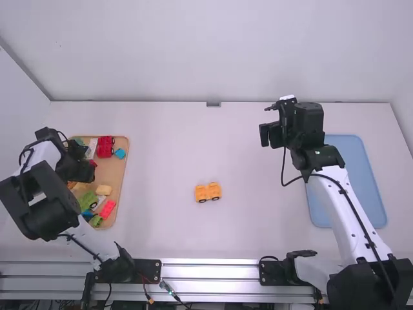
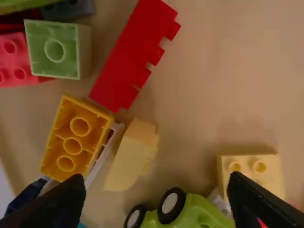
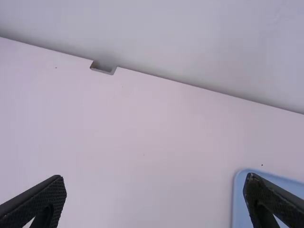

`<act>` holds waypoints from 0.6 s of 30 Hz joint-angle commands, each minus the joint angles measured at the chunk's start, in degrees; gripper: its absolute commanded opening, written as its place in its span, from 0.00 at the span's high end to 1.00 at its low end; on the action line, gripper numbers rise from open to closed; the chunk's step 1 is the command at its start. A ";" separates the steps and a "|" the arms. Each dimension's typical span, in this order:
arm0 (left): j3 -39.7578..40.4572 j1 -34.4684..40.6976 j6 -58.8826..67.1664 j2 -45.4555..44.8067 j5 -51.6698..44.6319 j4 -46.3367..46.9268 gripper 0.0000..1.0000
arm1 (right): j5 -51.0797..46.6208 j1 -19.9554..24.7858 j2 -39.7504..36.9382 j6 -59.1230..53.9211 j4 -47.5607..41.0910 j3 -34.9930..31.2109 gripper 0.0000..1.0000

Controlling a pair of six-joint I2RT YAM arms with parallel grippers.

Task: Assemble lego blocks to make yellow taxi

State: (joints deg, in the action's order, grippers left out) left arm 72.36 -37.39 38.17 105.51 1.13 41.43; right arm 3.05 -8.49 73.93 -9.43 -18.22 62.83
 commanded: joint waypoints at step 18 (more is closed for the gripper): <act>-4.61 -3.50 6.91 -1.49 -1.57 -4.04 0.37 | 0.13 0.20 0.33 0.24 -0.20 2.03 0.01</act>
State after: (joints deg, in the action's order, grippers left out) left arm 68.29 -40.40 43.86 105.51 1.08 36.95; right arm 3.05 -8.49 73.93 -9.34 -18.26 62.83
